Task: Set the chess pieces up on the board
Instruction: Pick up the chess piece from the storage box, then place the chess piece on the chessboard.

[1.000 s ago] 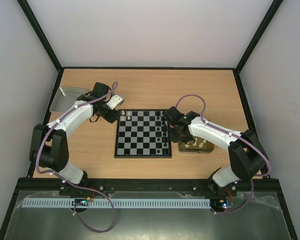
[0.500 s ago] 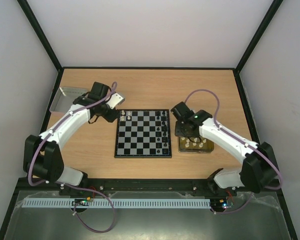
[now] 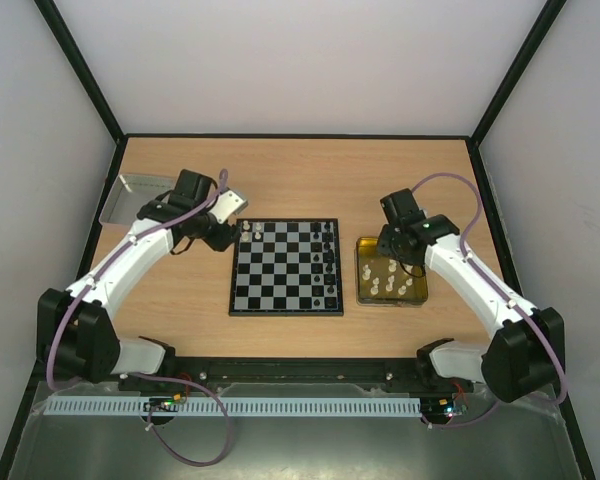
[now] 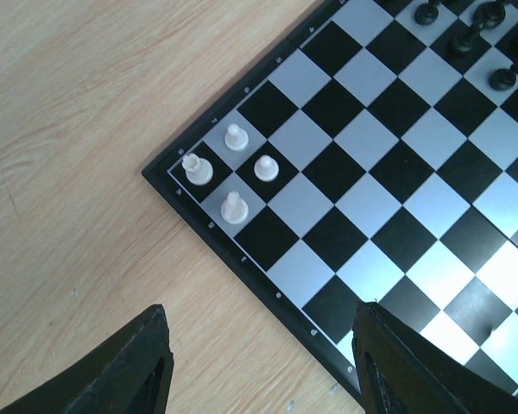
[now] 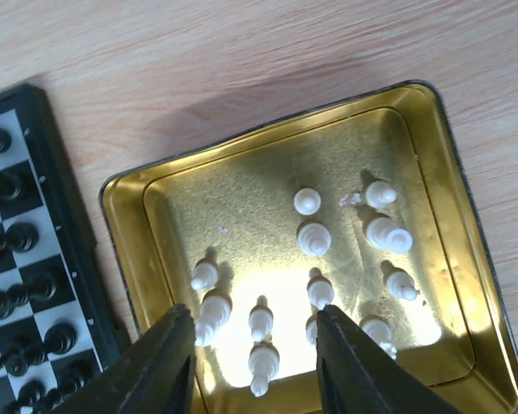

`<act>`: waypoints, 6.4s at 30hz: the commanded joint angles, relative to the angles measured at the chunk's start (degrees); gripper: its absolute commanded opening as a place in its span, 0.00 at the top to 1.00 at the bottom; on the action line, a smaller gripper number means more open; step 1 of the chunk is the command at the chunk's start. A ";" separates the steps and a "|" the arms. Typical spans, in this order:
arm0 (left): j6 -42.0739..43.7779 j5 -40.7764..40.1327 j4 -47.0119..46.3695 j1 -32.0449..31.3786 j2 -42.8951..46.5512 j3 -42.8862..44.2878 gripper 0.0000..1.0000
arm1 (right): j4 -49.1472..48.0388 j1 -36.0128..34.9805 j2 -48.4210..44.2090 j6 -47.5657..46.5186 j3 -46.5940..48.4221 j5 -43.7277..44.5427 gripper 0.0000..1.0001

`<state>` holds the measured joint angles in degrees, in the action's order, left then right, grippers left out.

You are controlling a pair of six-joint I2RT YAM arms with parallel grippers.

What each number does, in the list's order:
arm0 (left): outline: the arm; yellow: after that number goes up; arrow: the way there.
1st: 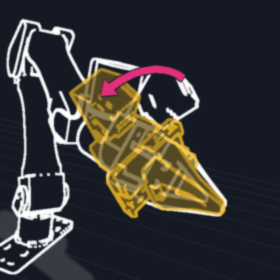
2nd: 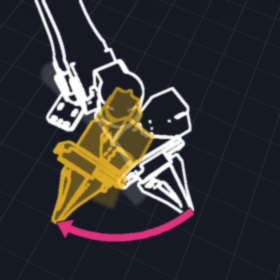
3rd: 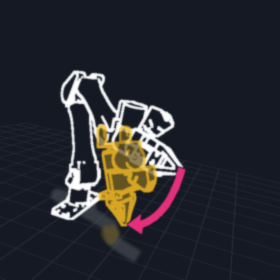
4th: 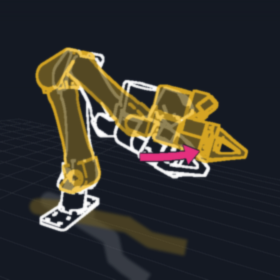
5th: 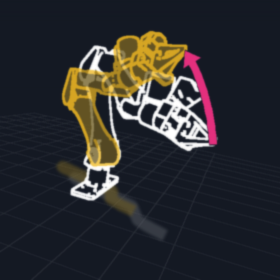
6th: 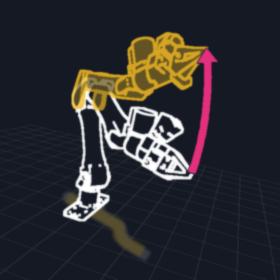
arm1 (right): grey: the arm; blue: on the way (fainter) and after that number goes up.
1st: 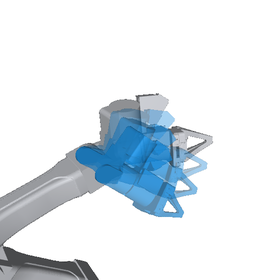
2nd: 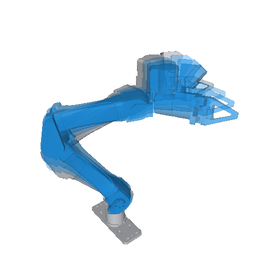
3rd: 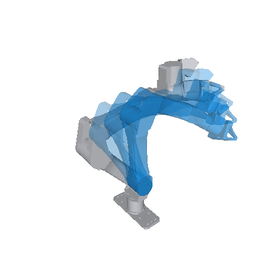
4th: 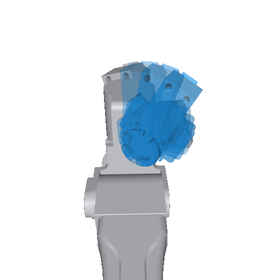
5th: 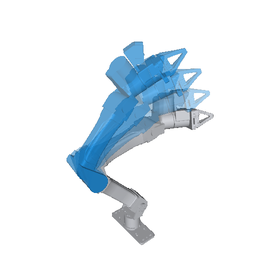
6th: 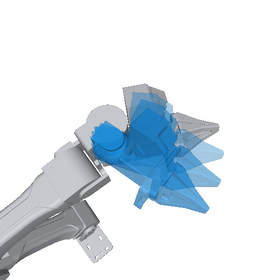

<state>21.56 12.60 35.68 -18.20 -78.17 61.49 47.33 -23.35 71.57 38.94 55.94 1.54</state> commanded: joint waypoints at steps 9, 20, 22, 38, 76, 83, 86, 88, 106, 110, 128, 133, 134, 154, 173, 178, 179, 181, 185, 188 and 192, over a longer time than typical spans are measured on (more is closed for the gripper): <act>0.84 1.08 -3.81 -0.10 1.80 -7.03 0.38 | -1.41 4.15 3.53 -2.21 1.93 -0.28 0.62; -1.68 2.68 -7.81 1.47 2.71 -8.32 0.20 | -1.93 6.00 7.96 -4.72 4.17 2.13 0.51; -1.86 3.90 -7.54 2.47 2.72 -8.52 0.15 | -2.95 6.54 8.31 -4.66 3.95 1.24 0.38; -3.03 4.34 -8.12 8.67 2.39 -9.33 0.00 | -4.19 6.70 4.33 -4.34 2.75 3.61 0.31; -3.11 8.05 -9.04 10.98 3.95 -11.21 0.16 | -8.01 10.96 17.23 -0.56 1.68 -3.84 0.73; -3.10 8.50 -8.87 10.98 4.34 -11.22 0.16 | -9.77 12.02 20.39 -1.09 1.25 -5.54 0.77; -3.15 8.50 -8.79 10.99 4.67 -11.31 0.16 | -10.05 12.32 20.93 -1.01 1.11 -5.51 0.78; -3.11 8.60 -8.79 10.99 4.85 -11.26 0.16 | -10.33 12.41 21.40 -1.00 0.84 -6.01 0.79; -3.28 8.45 -8.35 10.98 5.46 -11.30 0.15 | -10.72 13.25 23.18 -1.04 -0.42 -6.57 0.85; -3.30 8.27 -8.50 10.99 5.49 -11.40 0.15 | -10.71 13.29 22.96 -1.07 -0.67 -6.65 0.89; -3.26 8.41 -8.52 10.99 5.57 -11.66 0.14 | -10.43 13.25 21.62 -1.57 -1.39 -7.70 0.98; -3.28 8.19 -8.61 10.99 5.57 -11.73 0.14 | -9.55 13.27 20.90 -1.73 -0.27 -6.65 0.98; -3.27 8.22 -8.61 10.99 5.56 -11.75 0.14 | -9.34 13.25 20.62 -1.76 0.08 -6.11 0.98; -3.70 6.53 -9.18 10.99 5.52 -11.74 0.13 | 1.76 -0.10 14.63 1.28 15.94 -2.59 0.98; -5.85 1.26 -11.82 12.44 5.77 -12.27 0.03 | -2.00 -23.41 32.08 8.94 30.59 -5.44 0.98; -6.24 -0.19 -12.72 12.81 5.89 -12.45 0.00 | -3.69 -25.84 37.53 9.08 34.15 -6.11 0.98; -6.27 -0.23 -12.77 12.88 6.00 -12.45 0.00 | -3.93 -26.17 38.67 9.06 34.44 -6.36 0.98; -6.43 -0.42 -12.90 13.00 6.13 -12.52 0.00 | -4.16 -26.71 40.92 9.07 37.48 -6.74 0.98; -6.61 -0.73 -13.15 13.27 6.11 -12.66 0.00 | -4.35 -27.68 45.66 8.97 42.58 -8.03 0.98; -6.61 -0.99 -13.44 13.49 6.10 -12.88 0.00 | -3.97 -28.00 48.51 8.79 45.63 -8.38 0.98; -6.61 -0.98 -13.60 13.62 6.10 -13.04 0.00 | -2.79 -28.06 51.72 8.50 49.20 -7.96 0.98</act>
<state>15.62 11.99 22.96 -5.06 -73.08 49.41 43.16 -51.03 120.90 47.22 101.38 -7.01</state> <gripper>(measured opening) 0.998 0.020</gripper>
